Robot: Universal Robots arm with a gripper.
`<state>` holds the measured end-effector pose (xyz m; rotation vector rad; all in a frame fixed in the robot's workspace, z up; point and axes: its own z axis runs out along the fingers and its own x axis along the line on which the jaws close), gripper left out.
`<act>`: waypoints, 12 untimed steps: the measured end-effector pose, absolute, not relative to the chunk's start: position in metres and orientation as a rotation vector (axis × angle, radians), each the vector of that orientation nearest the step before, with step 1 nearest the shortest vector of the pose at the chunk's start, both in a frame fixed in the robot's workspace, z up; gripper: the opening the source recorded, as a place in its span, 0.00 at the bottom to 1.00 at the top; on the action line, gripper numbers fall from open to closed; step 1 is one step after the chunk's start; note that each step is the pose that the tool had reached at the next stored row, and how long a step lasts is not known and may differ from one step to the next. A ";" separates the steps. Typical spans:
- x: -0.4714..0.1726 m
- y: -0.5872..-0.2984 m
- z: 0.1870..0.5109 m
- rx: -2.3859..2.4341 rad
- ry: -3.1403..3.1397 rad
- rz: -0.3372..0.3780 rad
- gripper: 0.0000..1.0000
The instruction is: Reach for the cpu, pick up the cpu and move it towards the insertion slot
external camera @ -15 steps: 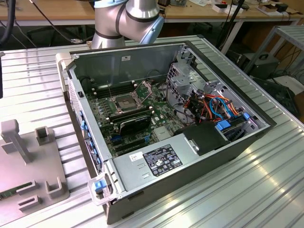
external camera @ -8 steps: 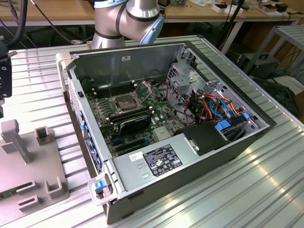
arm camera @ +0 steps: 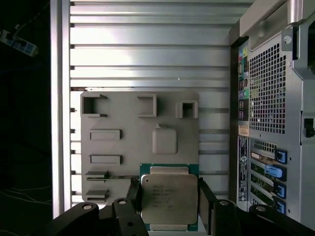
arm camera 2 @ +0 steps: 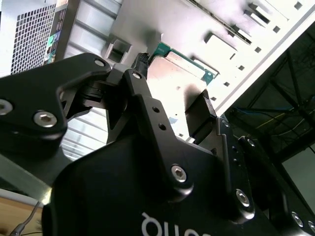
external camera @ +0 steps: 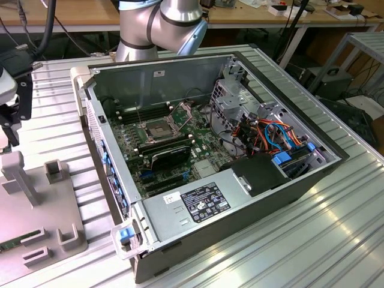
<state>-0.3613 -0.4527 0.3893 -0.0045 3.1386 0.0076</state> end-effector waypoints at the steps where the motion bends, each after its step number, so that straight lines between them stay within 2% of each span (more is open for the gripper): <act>1: -0.360 -0.453 0.389 -0.005 3.139 0.008 0.55; 12: -0.338 -0.452 0.389 -0.004 3.139 0.007 0.55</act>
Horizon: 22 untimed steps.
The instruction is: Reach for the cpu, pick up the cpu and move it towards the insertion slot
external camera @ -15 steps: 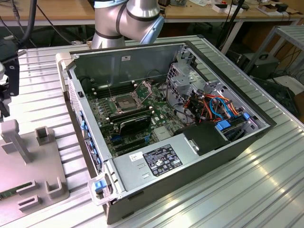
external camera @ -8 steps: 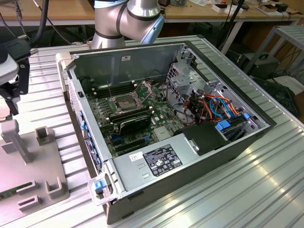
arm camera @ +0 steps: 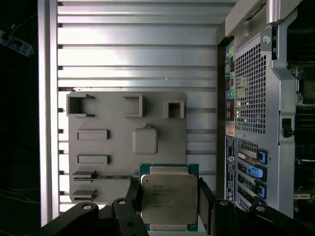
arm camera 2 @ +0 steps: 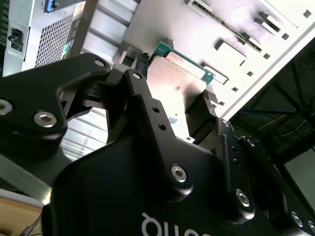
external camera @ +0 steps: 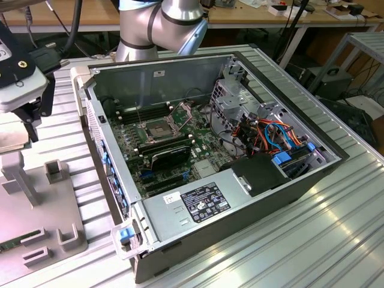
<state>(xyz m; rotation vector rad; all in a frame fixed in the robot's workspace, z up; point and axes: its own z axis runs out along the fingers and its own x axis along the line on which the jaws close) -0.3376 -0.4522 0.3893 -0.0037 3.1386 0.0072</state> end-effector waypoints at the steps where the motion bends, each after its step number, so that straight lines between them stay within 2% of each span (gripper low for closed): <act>1: -0.336 -0.452 0.389 -0.004 3.139 0.007 0.55; 22: -0.297 -0.437 0.389 -0.002 3.139 -0.014 0.55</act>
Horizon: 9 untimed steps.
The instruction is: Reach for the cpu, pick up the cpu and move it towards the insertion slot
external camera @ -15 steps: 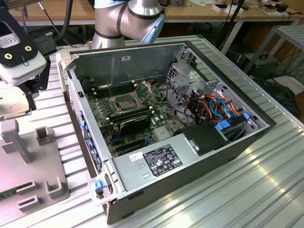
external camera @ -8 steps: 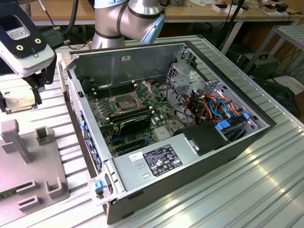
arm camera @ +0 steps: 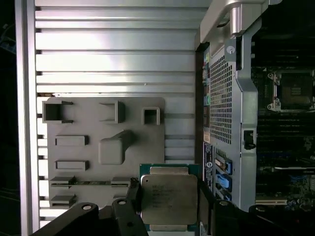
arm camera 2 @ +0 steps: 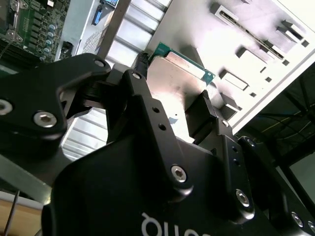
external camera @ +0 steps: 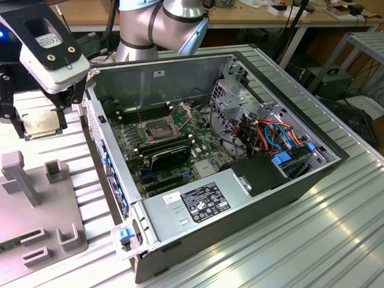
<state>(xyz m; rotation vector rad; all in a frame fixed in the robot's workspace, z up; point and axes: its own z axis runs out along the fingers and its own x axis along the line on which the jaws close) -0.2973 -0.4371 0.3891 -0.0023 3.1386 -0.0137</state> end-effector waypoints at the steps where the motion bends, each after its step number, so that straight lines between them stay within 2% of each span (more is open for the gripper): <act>1: -0.294 -0.437 0.389 -0.002 3.139 -0.015 0.55; 9: -0.272 -0.437 0.389 -0.002 3.139 -0.023 0.55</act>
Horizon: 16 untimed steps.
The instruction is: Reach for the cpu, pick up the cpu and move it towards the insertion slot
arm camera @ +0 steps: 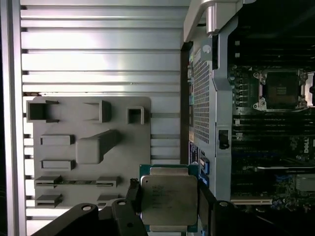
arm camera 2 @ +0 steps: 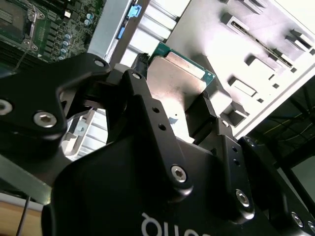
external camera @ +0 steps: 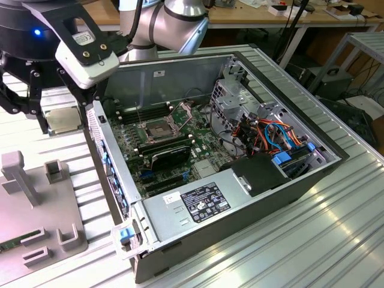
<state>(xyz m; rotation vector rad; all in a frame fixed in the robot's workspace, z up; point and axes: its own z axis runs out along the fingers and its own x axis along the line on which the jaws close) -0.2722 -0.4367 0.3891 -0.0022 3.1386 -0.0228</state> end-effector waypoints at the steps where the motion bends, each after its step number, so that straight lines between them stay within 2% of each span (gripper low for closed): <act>1: -0.270 -0.437 0.389 -0.002 3.139 -0.023 0.55; 16: -0.247 -0.432 0.389 -0.002 3.139 -0.026 0.55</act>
